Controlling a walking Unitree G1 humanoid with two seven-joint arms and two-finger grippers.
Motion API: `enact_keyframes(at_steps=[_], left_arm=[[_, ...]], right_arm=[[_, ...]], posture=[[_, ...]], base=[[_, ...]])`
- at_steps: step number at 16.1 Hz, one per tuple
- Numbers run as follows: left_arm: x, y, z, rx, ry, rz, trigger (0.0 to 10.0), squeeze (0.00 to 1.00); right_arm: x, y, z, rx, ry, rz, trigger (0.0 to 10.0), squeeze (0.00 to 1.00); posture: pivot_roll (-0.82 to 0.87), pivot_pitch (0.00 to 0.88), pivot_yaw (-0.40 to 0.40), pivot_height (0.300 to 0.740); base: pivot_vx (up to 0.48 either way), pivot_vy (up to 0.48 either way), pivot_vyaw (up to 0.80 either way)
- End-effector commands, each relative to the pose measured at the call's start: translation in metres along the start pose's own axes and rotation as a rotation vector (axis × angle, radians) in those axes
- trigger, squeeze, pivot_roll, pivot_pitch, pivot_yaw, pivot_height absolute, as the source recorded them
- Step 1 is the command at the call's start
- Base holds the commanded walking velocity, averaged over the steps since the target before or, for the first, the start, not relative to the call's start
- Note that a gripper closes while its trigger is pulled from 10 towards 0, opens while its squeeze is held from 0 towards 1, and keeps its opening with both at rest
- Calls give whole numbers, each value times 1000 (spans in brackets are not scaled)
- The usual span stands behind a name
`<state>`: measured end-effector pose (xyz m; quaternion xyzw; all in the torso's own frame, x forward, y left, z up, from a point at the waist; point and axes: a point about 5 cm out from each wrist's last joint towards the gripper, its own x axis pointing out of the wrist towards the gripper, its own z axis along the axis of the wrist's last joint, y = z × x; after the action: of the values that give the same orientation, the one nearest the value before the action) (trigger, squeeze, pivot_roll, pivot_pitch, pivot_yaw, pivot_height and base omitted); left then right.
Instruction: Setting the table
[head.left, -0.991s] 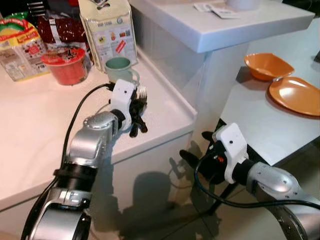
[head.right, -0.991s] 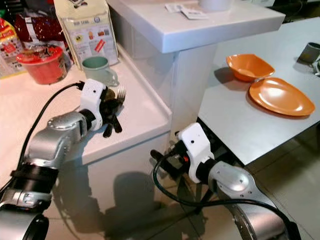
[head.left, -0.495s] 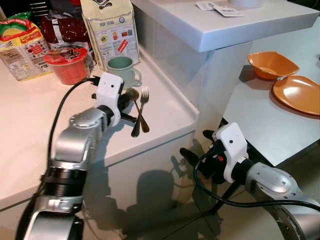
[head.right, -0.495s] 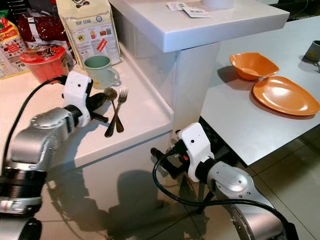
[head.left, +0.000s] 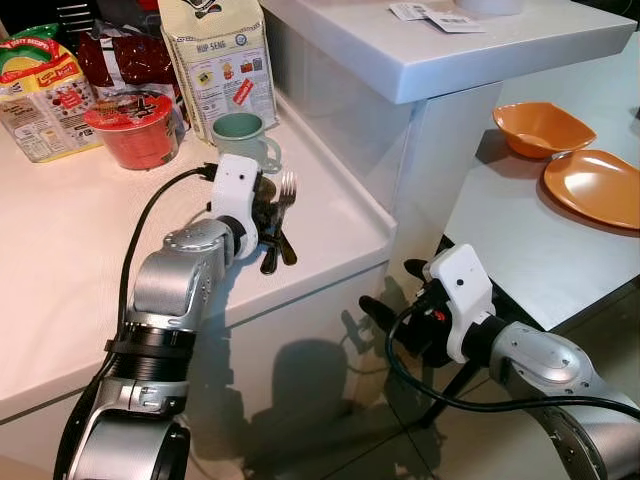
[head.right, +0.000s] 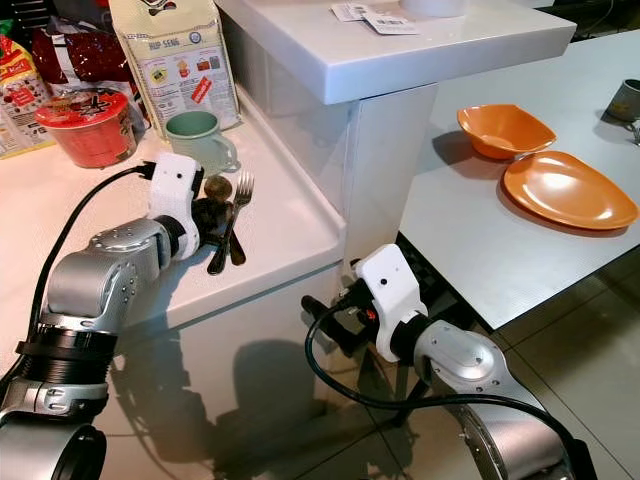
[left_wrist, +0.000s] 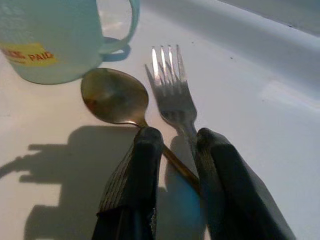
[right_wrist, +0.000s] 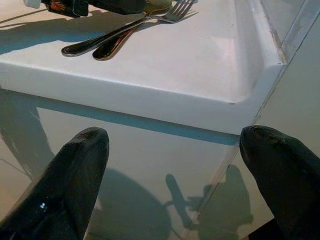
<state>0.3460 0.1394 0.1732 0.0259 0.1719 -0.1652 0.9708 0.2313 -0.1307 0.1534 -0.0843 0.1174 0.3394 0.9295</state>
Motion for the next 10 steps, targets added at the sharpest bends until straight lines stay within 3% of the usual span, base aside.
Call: enact_keyframes(at_steps=[1, 5, 6, 10], left_arm=[[0, -2, 5, 8, -4, -3, 10000, 1000], [5, 1, -1, 31, 32, 45, 10000, 1000], [9, 0, -5, 20, 47, 41, 10000, 0], [17, -4, -12, 3, 66, 21, 10000, 0]], right_arm=[[0, -2, 1, -16, -3, -1, 10000, 0], [1, -1, 3, -22, -2, 9, 10000, 0], [1, 0, 3, -24, 0, 14, 10000, 0], [2, 0, 3, -27, 4, 19, 10000, 0]], posture=[[-12, 0, 23, 740], [-15, 0, 18, 740], [-15, 0, 17, 740], [-15, 0, 17, 740]], base=[[0, 0, 0], [0, 0, 0], [0, 0, 0], [0, 0, 0]])
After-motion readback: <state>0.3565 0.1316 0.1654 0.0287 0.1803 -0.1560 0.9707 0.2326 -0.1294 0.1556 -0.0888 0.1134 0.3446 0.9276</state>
